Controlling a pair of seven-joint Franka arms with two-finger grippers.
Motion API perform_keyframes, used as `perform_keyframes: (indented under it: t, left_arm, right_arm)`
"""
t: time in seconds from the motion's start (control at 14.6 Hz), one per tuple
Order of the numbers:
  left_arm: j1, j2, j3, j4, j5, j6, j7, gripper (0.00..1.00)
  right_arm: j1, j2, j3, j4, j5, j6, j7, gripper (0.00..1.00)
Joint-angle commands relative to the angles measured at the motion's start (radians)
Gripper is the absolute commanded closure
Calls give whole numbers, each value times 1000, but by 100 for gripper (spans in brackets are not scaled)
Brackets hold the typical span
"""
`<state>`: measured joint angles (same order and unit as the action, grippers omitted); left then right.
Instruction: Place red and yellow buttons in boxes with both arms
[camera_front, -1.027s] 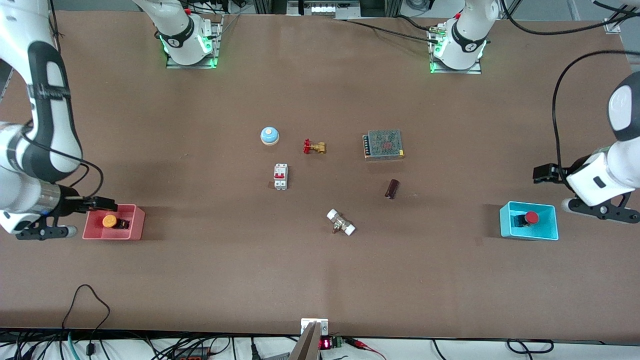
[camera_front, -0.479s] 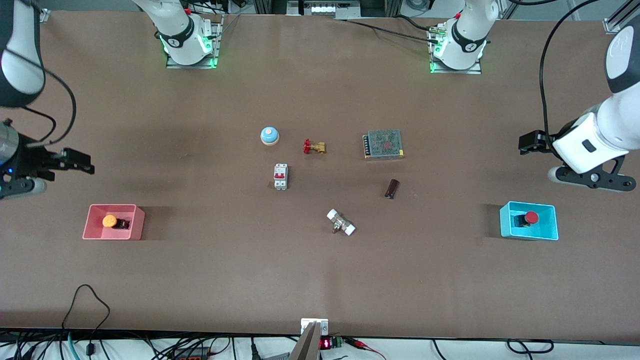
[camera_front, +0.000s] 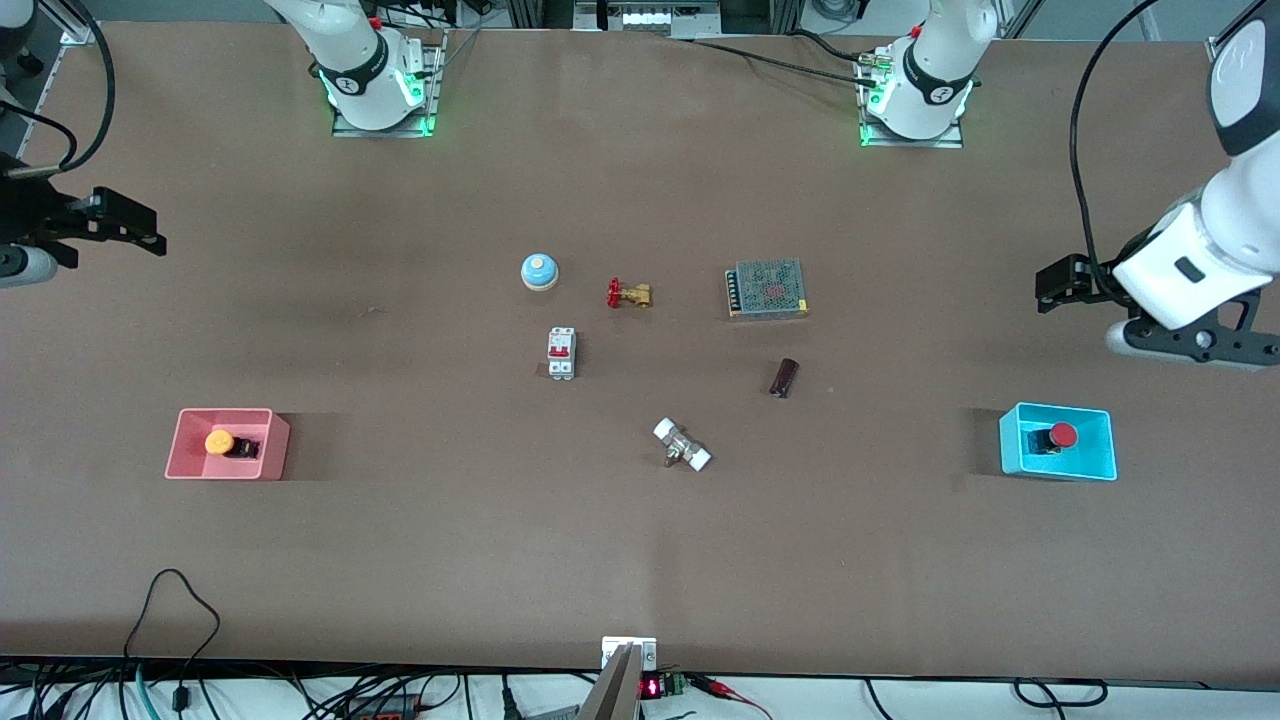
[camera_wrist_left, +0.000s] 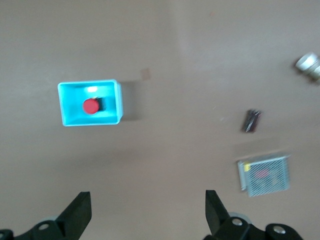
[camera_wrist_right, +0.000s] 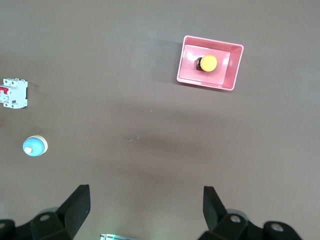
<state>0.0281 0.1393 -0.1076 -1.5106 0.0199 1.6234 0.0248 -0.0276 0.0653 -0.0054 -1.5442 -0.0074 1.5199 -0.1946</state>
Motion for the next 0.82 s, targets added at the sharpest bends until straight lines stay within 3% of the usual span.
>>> perform_keyframes:
  t: [0.0,0.21,0.75]
  left_arm:
    - [-100,-185,132,-222,-60,110,23,0]
    - [-93,-182,129,-220,9,73,24,0]
    - [-96,-170,125,-198,18,21,26,0]
  right_arm:
    - [-20,-4,16,-31,1,23,4,0]
    - [-17,-1,16,-28,0,23,14,0]
    - [-12,-1,16,-28,-5,17,3,0]
